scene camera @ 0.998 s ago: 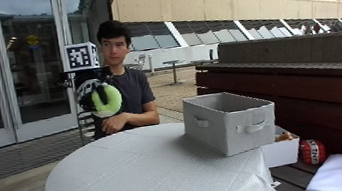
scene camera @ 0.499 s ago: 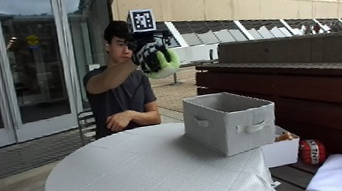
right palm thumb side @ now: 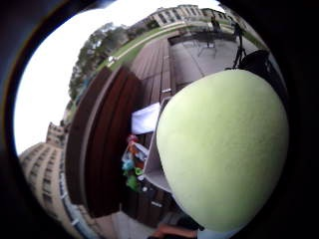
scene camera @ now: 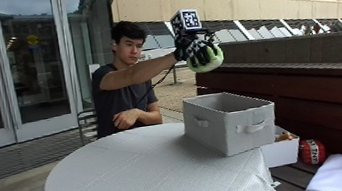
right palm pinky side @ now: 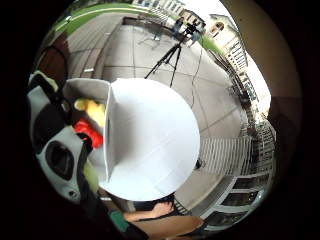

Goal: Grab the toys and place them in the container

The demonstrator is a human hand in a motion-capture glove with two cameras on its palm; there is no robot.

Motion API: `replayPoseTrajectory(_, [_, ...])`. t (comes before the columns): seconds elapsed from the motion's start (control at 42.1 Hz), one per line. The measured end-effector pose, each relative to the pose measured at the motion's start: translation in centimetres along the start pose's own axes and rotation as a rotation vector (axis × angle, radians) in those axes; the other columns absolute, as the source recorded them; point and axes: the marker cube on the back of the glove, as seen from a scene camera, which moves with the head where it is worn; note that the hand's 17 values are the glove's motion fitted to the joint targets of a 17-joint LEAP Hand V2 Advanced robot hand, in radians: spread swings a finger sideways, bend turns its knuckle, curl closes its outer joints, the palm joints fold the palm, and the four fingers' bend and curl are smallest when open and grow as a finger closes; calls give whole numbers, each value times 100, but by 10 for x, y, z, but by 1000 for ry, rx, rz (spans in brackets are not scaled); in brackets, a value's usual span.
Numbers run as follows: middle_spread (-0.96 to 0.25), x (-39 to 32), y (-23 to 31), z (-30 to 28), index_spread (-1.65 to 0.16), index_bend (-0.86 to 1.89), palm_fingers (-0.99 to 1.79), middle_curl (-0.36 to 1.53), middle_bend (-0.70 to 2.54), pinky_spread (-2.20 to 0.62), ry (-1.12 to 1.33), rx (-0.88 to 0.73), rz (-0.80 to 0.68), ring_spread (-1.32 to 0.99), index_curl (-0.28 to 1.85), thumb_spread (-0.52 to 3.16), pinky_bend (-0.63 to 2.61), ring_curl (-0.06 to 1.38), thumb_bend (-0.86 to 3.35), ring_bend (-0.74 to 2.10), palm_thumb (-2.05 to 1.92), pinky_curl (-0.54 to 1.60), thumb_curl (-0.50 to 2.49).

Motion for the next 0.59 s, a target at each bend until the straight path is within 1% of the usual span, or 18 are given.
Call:
replayPoseTrajectory(0.119, [-50,-40,8,11,-40,29,112,63,48,-48,-20,-8,-44,-44,38,53,86,46,6,104,70,37,93])
replayPoseTrajectory(0.285, [-51,-58,10,41,-40,25,112,65,46,-48,-12,-31,-88,-44,41,55,85,46,3,104,69,37,94])
replayPoseTrajectory(0.451, [-50,-57,11,60,-40,18,109,66,43,-47,-21,-84,-119,-43,42,59,84,47,-2,106,65,37,94])
replayPoseTrajectory(0.546, [-50,-50,9,72,-41,16,109,66,41,-47,-3,-159,-136,-43,42,62,84,46,-1,105,64,37,94])
replayPoseTrajectory(0.594, [-49,-42,10,78,-40,12,104,64,35,-47,23,-209,-142,-43,41,67,88,46,-4,105,59,38,92])
